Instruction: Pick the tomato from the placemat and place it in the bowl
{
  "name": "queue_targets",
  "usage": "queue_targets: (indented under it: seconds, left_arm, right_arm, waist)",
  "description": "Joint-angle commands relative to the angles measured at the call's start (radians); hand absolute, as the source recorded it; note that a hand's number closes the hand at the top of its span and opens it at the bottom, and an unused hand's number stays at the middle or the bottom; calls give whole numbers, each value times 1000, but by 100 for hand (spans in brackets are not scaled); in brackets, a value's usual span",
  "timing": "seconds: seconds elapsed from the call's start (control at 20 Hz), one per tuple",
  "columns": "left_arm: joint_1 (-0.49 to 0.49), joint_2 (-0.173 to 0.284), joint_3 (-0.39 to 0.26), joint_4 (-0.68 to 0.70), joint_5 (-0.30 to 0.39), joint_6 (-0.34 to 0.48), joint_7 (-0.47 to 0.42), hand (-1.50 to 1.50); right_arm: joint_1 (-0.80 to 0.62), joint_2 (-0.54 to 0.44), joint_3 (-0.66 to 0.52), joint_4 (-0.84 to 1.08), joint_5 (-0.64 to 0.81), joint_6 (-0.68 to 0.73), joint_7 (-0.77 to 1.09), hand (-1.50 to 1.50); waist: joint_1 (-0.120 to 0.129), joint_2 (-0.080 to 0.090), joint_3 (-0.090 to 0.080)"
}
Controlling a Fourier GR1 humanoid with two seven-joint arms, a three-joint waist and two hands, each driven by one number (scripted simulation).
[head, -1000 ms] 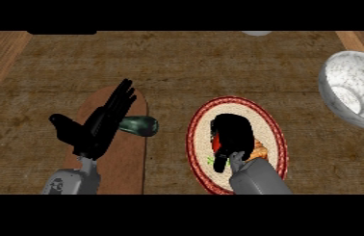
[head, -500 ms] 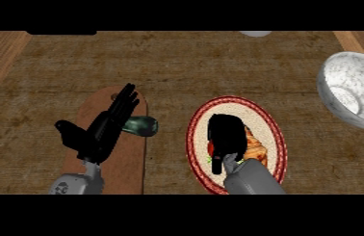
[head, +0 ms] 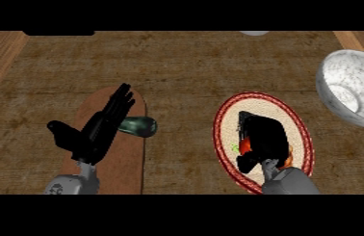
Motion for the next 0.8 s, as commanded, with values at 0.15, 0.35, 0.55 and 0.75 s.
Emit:
queue_targets:
  seconds: [0.15,0.35,0.55,0.75]
  left_arm:
    - [15,-20,-30,-73,-15,26,62,0]
    - [-31,-11,11,-15,3,17,48,0]
    - [-29,-9,13,-15,9,14,60,0]
    - [-76,-11,51,76,18,-2,-3,0]
  right_arm:
    - [80,-129,-137,-272,-28,56,6,150]
    - [80,-121,-171,-516,-69,150,81,150]
    - [80,-165,-211,-738,-48,214,140,150]
    - [-16,-149,-249,-850,-64,358,237,150]
  waist:
    - [3,1,1]
    - [-3,0,0]
    - [-11,-2,0]
    - [-4,3,-1]
